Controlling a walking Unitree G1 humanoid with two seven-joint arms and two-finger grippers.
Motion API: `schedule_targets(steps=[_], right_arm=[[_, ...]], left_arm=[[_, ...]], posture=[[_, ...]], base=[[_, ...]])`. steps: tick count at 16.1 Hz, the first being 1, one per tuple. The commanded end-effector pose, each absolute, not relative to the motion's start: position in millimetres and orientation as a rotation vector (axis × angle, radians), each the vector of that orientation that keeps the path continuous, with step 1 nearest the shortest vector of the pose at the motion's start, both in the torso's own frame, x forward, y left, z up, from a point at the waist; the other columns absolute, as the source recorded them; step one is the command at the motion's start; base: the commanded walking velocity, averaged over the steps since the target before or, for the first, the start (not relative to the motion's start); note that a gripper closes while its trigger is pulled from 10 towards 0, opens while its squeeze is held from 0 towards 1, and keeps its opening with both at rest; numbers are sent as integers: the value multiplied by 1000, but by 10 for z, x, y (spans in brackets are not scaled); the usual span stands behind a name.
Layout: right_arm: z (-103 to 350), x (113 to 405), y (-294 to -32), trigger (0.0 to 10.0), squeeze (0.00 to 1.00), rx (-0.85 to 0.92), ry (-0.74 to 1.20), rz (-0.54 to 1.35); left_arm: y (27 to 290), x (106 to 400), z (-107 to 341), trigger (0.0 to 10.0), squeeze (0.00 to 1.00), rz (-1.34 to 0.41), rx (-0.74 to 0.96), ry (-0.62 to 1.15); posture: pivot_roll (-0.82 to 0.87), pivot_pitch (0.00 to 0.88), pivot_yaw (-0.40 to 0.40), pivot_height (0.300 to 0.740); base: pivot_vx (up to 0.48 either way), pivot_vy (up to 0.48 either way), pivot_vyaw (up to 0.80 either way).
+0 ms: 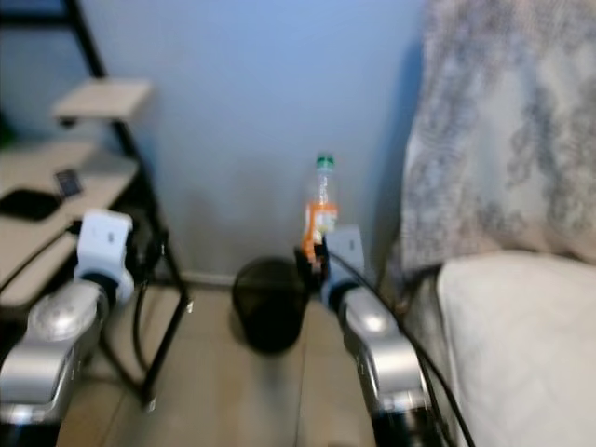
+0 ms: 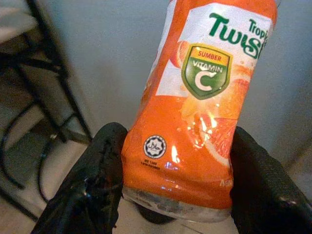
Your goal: Clean up the room
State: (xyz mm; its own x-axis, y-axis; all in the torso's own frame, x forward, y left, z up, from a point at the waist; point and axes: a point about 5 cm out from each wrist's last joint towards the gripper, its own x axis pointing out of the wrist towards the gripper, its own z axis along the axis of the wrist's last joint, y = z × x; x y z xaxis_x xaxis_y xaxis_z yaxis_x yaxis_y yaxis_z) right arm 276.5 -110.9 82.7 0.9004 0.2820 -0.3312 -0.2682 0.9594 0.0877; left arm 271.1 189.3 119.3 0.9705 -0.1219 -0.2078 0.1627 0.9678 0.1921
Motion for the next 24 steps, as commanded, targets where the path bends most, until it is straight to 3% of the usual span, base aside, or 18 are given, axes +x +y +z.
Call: schedule_targets(steps=[1,14,17,24], right_arm=[[864,2780,-1142,10000,0,35,332,275],[606,2740,-1281,10000,0,-151,491,319],[433,2631,-1232,10000,0,-221,577,469],[290,2716,-1212,10000,0,-279,626,529]], left_arm=[[1875,2713,1230,10000,0,-155,221,185],[1963,2601,1142,10000,0,-181,261,239],[2015,2602,1039,10000,0,-226,298,279],[1980,2623,979,10000,0,-345,387,294]], posture=[[-23,0,25,740],[-12,0,3,740],[-8,0,4,740],[10,0,-21,740]], base=[[356,0,0],[356,0,123],[354,0,0],[356,0,-109]])
